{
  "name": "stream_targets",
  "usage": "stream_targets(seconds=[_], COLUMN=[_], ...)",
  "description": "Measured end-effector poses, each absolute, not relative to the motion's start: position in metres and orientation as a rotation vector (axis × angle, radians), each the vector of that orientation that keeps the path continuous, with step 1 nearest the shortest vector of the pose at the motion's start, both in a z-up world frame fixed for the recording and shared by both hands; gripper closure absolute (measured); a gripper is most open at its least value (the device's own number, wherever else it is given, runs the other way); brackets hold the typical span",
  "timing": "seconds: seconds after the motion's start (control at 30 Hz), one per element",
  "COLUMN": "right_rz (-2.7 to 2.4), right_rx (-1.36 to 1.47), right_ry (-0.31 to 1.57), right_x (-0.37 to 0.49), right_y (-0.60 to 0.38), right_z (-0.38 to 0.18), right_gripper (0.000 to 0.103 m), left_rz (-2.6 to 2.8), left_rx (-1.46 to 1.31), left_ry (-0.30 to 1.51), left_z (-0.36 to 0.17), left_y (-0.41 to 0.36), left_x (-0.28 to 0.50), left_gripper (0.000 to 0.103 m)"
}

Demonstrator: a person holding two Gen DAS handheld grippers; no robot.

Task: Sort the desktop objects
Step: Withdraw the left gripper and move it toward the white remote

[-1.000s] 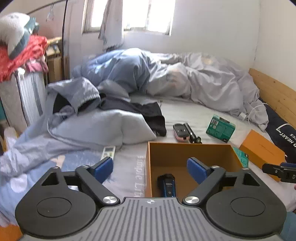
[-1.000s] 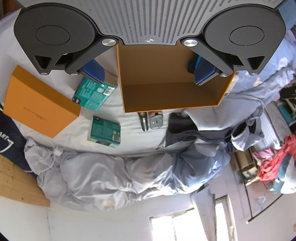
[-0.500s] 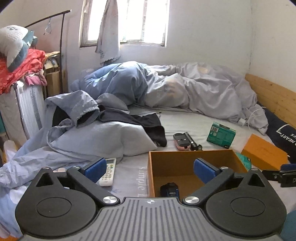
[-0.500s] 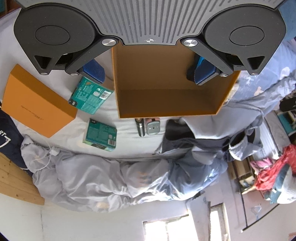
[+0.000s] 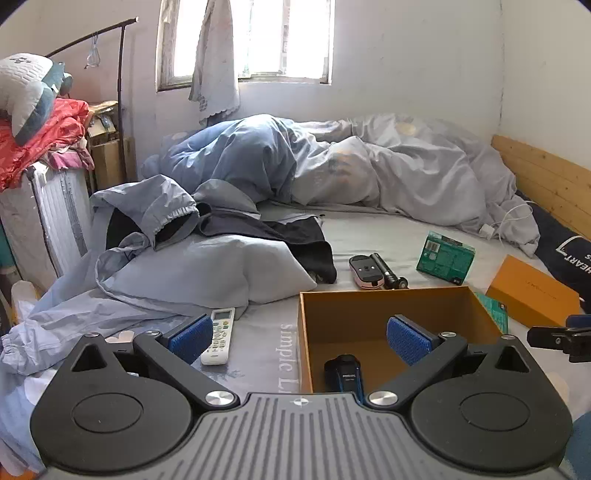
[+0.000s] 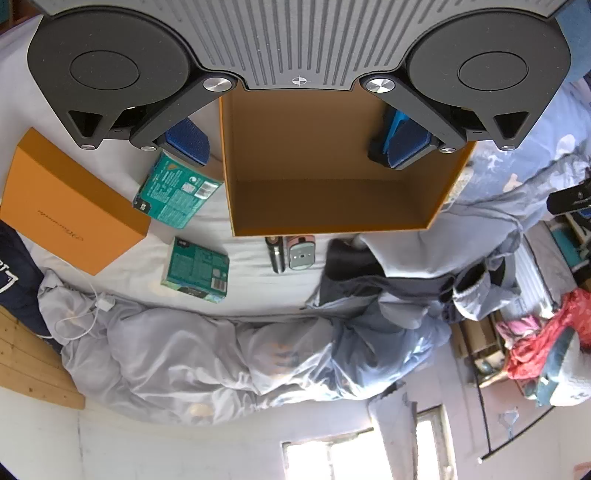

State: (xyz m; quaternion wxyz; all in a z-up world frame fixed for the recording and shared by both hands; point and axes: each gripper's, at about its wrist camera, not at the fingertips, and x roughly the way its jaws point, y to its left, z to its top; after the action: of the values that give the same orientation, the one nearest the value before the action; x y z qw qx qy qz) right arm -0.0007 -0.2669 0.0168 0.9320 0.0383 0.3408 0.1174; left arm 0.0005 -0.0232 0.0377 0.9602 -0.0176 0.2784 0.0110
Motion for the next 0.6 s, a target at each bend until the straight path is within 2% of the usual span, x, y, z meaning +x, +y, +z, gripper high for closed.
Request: stream_targets(seconds=[0.33,0.6], right_rz=[0.253,0.272], right_rx=[0.1,0.119], right_ry=[0.707,0.711], right_x=[0.0,0.003], right_y=[-0.273,-0.272], right_z=[0.017,0.018], right_gripper=[0.0,0.0], left_rz=[0.07,0.145], left_rx=[-0.103,-0.157], left_ry=[0.544,0.619], left_z=[0.043,0.028], left_y=[-0.002,0.03], left_x=[0.005,0.047], left_gripper=[0.0,0.0])
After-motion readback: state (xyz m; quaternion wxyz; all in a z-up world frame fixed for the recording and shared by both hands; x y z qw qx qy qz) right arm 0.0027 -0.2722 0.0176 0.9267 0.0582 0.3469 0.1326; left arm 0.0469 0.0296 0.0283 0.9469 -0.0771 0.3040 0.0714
